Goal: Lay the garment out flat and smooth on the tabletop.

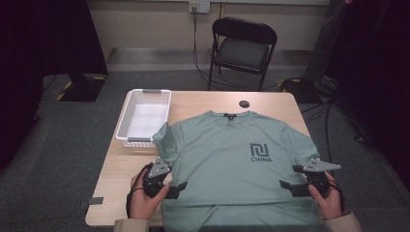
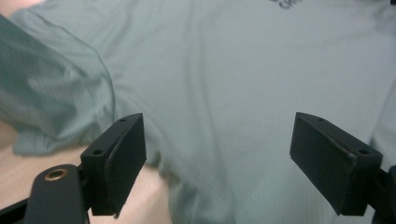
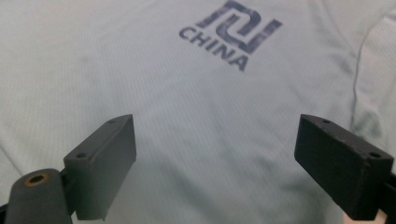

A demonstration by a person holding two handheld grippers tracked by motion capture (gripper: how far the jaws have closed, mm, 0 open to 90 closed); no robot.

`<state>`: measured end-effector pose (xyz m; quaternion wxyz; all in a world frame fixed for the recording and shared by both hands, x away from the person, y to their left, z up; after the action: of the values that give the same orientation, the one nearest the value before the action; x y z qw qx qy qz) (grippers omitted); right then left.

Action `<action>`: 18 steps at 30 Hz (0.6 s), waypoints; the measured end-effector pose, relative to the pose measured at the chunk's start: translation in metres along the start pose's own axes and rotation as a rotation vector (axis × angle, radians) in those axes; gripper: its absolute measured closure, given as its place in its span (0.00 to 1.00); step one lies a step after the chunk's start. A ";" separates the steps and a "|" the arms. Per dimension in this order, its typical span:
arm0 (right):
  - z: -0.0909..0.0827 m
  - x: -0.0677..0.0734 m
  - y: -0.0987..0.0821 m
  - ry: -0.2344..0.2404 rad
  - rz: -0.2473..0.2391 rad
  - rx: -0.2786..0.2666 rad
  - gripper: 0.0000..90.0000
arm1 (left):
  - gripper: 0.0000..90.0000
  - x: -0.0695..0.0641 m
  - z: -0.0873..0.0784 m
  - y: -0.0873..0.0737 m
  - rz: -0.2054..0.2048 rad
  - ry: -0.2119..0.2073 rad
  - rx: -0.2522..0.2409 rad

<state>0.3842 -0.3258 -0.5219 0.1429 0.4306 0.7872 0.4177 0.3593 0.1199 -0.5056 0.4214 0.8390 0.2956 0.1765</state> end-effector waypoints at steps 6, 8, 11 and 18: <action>-0.006 -0.011 -0.020 -0.019 0.022 0.035 0.15 | 0.21 -0.010 -0.008 -0.024 -0.012 -0.009 0.043; -0.013 -0.012 -0.025 -0.029 0.012 0.040 0.16 | 0.21 -0.017 -0.011 -0.030 -0.016 -0.025 0.053; -0.029 -0.011 -0.033 -0.038 0.007 0.029 0.15 | 0.21 -0.024 -0.015 -0.035 -0.019 -0.033 0.058; -0.057 -0.011 -0.060 -0.067 0.024 0.051 0.38 | 0.39 -0.043 -0.033 -0.055 -0.030 -0.019 0.106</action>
<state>0.3238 -0.3813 -0.5351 0.1529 0.4572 0.7872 0.3845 0.2900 0.1378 -0.5331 0.3819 0.8572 0.3129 0.1462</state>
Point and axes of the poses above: each handheld gripper's, and its own axes: z roughly forward along the jaws, y roughly out of its top, x roughly to its left, the point moved 6 cm from there along z, roughly forward along the jaws, and after that the axes turned 8 degrees about z, right-handed, at the moved point
